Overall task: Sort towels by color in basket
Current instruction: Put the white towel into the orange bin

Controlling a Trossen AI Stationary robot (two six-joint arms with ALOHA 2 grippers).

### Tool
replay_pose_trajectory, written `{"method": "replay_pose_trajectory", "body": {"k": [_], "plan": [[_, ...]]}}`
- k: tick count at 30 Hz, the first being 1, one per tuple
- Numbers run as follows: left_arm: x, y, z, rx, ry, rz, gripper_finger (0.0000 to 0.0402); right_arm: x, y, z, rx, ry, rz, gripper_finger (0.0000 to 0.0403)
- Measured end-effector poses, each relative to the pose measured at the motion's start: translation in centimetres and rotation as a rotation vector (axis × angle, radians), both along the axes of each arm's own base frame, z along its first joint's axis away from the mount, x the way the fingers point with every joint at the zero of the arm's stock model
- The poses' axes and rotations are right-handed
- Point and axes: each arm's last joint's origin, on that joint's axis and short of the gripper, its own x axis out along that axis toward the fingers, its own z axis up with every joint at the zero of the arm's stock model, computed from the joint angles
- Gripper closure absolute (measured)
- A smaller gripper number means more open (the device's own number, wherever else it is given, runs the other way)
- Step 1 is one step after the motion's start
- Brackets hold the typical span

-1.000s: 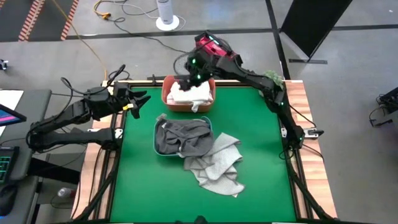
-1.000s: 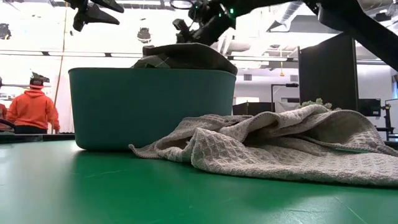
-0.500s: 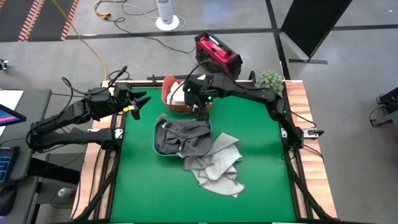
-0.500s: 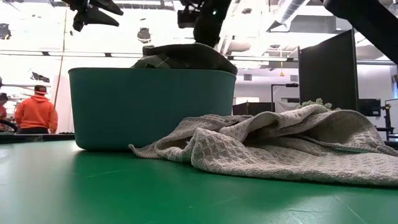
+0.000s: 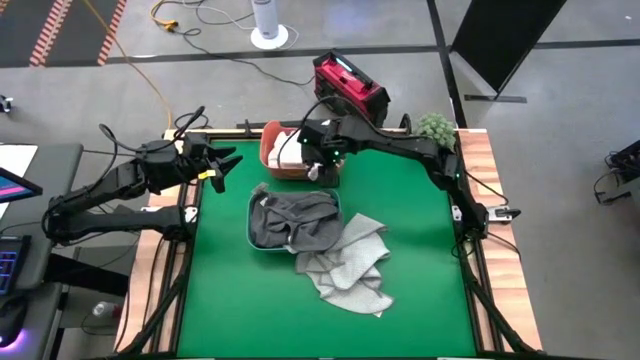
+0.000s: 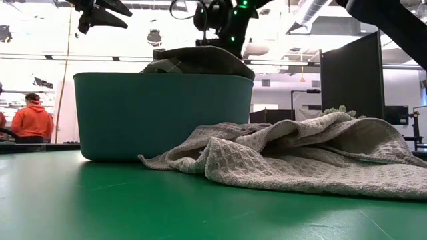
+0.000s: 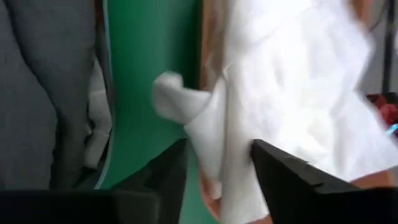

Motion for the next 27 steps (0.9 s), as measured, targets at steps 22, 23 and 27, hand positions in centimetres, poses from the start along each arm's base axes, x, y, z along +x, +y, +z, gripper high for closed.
{"method": "replay_pose_trajectory", "body": {"k": [22, 23, 27], "plan": [[0.0, 0.0, 0.0, -0.038, -0.025, 0.007, 0.0235, -1.8, -8.3, -0.4, 0.537, -0.32, -0.508, 0.0388], [0.0, 0.0, 0.0, -0.038, -0.025, 0.007, 0.0235, -2.0, -8.7, -0.3, 0.536, -0.327, -0.535, 0.0388], [0.0, 0.0, 0.0, -0.032, -0.021, 0.006, 0.0235, -2.9, -9.3, -0.7, 0.425, -0.266, -0.614, 0.0388]]}}
